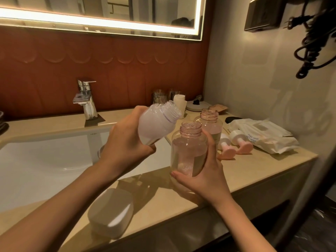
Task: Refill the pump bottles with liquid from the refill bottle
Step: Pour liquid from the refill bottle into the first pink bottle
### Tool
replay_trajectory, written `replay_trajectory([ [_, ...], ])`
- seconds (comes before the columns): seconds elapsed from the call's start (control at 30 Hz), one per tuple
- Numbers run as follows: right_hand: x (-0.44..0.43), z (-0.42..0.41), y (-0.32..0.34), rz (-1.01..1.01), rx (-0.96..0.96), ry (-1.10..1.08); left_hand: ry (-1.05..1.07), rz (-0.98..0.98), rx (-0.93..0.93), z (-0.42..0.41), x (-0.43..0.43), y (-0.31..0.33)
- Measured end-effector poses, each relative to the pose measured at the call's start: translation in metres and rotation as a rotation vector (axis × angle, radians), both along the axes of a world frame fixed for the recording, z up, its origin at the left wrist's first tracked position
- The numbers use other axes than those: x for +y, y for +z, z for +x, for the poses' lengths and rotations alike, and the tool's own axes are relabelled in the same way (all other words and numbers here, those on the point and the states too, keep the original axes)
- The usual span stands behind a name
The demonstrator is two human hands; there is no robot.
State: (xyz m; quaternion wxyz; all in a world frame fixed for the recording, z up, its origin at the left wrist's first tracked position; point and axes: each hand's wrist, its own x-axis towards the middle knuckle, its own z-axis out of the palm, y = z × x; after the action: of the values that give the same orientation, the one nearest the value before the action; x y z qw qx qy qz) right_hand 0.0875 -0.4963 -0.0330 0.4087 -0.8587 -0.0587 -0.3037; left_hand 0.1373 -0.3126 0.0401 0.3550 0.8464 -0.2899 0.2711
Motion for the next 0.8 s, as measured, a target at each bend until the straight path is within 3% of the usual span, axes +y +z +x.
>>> replay_trajectory([
  [0.8, -0.001, -0.004, 0.0025, -0.038, 0.026, -0.006, 0.088, 0.178, -0.073, -0.0017, -0.002, 0.0076],
])
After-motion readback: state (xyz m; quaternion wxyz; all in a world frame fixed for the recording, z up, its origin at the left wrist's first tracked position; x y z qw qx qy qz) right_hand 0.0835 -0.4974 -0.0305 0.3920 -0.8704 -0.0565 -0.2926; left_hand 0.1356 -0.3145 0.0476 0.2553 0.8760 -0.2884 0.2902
